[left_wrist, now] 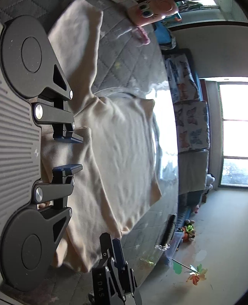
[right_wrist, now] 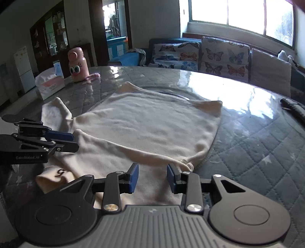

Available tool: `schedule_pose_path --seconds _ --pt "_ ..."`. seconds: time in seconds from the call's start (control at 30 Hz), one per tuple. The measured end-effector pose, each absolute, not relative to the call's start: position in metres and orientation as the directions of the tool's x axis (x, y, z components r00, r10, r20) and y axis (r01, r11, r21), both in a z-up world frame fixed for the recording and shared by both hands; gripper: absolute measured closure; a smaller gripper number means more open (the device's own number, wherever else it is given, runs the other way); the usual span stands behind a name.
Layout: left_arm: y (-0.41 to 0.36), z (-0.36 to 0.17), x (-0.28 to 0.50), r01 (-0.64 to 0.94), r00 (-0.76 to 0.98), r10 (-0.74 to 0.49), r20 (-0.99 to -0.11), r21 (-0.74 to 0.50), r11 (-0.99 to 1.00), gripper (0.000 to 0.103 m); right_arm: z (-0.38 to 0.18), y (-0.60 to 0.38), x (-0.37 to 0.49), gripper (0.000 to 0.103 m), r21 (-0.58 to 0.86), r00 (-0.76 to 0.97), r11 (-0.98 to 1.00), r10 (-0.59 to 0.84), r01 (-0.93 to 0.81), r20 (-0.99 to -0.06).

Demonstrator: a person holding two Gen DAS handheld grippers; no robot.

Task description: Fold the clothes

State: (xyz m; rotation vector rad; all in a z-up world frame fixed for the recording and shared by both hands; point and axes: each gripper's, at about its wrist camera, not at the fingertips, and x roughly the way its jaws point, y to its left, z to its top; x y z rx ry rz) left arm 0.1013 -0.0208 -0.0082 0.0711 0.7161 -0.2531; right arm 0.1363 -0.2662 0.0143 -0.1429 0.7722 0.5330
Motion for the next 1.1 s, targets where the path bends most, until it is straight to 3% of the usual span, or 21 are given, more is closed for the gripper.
schedule_pose_path --seconds 0.37,0.63,0.77,1.1 --pt "-0.012 -0.008 0.106 0.215 0.738 -0.185 -0.649 -0.034 0.976 0.077 0.003 -0.265 0.144 0.074 0.074 0.593 0.869 0.393 -0.489 -0.703" --pt "-0.007 -0.011 0.108 0.177 0.76 -0.127 -0.638 0.014 0.984 0.075 0.005 -0.262 0.145 0.071 0.061 0.596 0.87 0.384 -0.489 -0.705" --pt "0.004 -0.005 0.1 0.162 0.772 -0.124 -0.624 0.005 0.987 0.075 0.006 -0.258 0.143 0.065 0.05 0.597 0.867 0.382 -0.496 -0.706" --pt "0.085 0.004 0.095 -0.125 0.782 0.112 -0.613 0.022 0.992 0.058 0.011 -0.211 0.131 0.057 0.041 0.54 0.787 0.458 -0.615 -0.706"
